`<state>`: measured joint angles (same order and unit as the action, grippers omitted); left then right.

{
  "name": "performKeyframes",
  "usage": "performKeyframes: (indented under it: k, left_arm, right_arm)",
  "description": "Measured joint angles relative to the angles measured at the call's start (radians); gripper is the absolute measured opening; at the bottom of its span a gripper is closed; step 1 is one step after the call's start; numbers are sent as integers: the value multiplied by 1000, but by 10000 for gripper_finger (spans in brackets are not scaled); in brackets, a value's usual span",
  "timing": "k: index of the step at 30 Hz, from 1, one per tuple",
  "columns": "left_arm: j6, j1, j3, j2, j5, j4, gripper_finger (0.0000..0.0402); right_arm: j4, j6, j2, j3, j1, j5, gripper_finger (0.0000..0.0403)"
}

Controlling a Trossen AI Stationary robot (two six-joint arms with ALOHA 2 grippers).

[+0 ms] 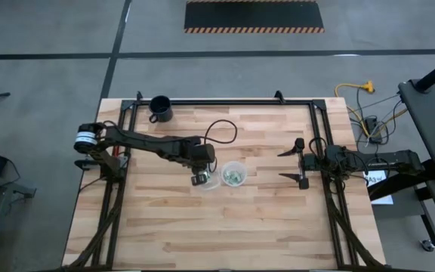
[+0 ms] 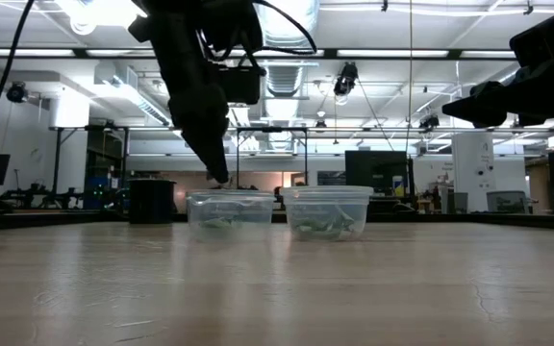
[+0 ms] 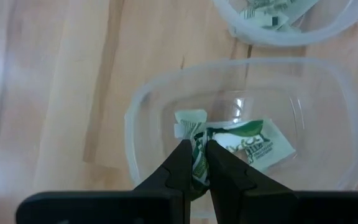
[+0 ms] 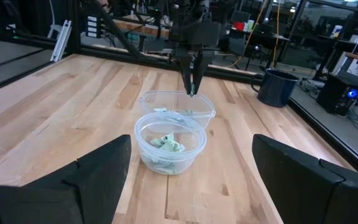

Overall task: Pick and place Stevia / Truvia into bins
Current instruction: Put the green truvia packet into the left transparent container, then return to Home Position

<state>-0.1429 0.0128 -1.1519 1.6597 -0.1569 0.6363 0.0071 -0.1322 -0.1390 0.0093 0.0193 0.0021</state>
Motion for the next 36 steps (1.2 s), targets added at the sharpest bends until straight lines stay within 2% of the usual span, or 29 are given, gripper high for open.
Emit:
performKeyframes:
  k: [4, 9, 13, 21, 23, 29, 36]
  left_arm:
    - [-1, 0, 10, 5, 19, 1, 34]
    - [-2, -1, 33, 4, 55, 2, 89]
    - [-2, -2, 48, 4, 61, -6, 164]
    - [43, -2, 49, -1, 66, -20, 354]
    - [57, -2, 49, -5, 65, -23, 387]
    - [78, -2, 45, -7, 67, -60, 374]
    - [73, -2, 36, -7, 126, -100, 373]
  right_arm:
    - [0, 0, 0, 0, 0, 0, 324]
    - [0, 0, 0, 0, 0, 0, 325]
    - [0, 0, 0, 0, 0, 0, 325]
    - [0, -1, -1, 0, 0, 0, 325]
    - [0, 0, -1, 0, 0, 0, 325]
    - [0, -2, -1, 0, 0, 0, 325]
    - [0, 0, -1, 0, 0, 0, 324]
